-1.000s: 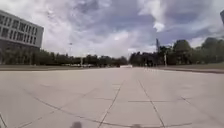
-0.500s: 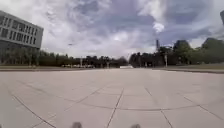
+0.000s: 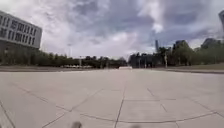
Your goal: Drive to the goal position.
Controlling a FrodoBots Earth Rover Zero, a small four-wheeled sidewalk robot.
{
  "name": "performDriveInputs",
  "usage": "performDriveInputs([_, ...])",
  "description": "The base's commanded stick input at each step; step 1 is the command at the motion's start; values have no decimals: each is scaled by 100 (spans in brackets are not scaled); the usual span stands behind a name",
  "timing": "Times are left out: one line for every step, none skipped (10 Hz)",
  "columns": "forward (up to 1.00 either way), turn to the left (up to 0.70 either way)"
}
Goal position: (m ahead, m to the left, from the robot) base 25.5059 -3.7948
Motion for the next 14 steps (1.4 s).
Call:
performDriveInputs([70,0])
performDriveInputs([70,0])
performDriveInputs([70,0])
performDriveInputs([70,0])
performDriveInputs([70,0])
performDriveInputs([70,0])
performDriveInputs([70,0])
performDriveInputs([70,0])
performDriveInputs([70,0])
performDriveInputs([70,0])
performDriveInputs([70,0])
performDriveInputs([70,0])
performDriveInputs([70,0])
performDriveInputs([70,0])
